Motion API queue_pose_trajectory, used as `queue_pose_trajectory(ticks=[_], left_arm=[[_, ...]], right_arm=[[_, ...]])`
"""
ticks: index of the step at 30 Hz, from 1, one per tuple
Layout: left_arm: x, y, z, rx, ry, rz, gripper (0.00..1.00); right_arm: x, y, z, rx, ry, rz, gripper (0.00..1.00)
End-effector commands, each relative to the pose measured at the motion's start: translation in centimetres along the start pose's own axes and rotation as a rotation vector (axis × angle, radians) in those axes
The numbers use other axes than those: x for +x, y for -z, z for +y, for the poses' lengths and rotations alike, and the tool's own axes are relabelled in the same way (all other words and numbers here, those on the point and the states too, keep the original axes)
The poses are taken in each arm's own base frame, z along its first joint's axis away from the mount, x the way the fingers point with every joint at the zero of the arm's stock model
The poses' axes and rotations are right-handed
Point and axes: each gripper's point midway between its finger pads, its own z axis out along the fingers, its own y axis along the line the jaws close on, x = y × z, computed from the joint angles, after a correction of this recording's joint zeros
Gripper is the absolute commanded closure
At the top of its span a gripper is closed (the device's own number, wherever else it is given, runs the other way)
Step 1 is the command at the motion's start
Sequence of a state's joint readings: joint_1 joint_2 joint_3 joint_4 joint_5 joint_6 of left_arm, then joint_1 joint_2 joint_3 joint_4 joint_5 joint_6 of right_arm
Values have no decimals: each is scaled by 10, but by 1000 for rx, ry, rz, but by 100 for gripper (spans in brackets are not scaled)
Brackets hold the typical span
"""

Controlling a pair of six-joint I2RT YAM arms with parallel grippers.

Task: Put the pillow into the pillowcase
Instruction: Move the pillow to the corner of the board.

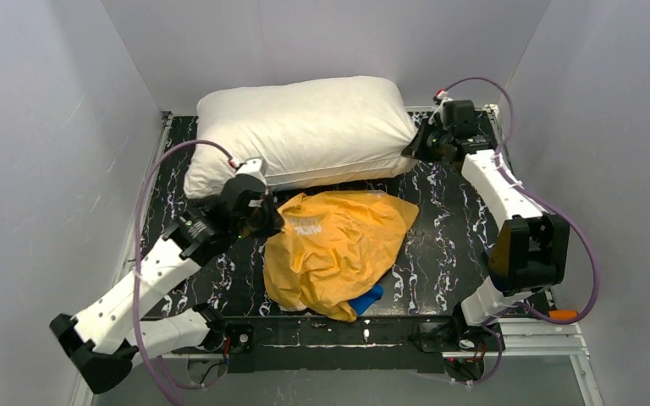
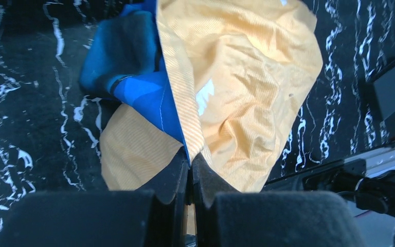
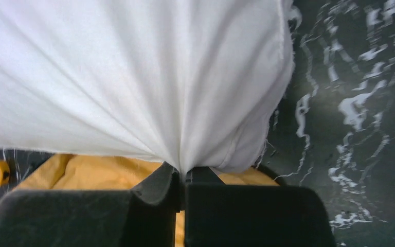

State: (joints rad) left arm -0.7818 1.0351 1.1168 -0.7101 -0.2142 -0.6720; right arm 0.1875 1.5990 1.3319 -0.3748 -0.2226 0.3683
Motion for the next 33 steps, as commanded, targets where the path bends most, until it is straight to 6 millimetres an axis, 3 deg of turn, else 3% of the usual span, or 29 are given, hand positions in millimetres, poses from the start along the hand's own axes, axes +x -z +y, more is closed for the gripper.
queue_pose_trajectory(ticks=[1,5,8,9,10,11,14,16,18,23,26,30,33], left_arm=[[8,27,27,-13,48,14,100],[5,47,45,-56,77,-12,100],[6,58,52,-74,79,-7,100],[6,61,53,-78,76,-4,100],[5,63,52,-76,70,-2,100],[4,64,51,-68,62,2,100],[5,64,38,10,23,15,100],[5,63,23,106,-12,11,100],[6,64,0,249,-49,7,100],[3,81,-58,614,-145,-29,100],[7,98,-80,775,-194,-6,100],[8,106,-89,835,-217,17,100],[4,103,-87,808,-206,13,100]], right_arm=[[-89,52,-62,235,-97,-268,99],[-104,100,-113,401,-211,-415,99],[-107,130,-115,458,-202,-496,99],[-105,132,-111,444,-190,-494,99],[-105,135,-101,401,-164,-495,96],[-103,135,-90,342,-140,-481,84],[-90,126,-39,101,-46,-406,34],[-75,120,-1,-22,13,-349,16],[-53,112,48,-151,96,-280,5],[10,110,166,-575,173,-97,2],[41,115,210,-735,178,-4,2],[63,129,247,-838,172,48,2],[66,130,246,-788,158,36,2]])
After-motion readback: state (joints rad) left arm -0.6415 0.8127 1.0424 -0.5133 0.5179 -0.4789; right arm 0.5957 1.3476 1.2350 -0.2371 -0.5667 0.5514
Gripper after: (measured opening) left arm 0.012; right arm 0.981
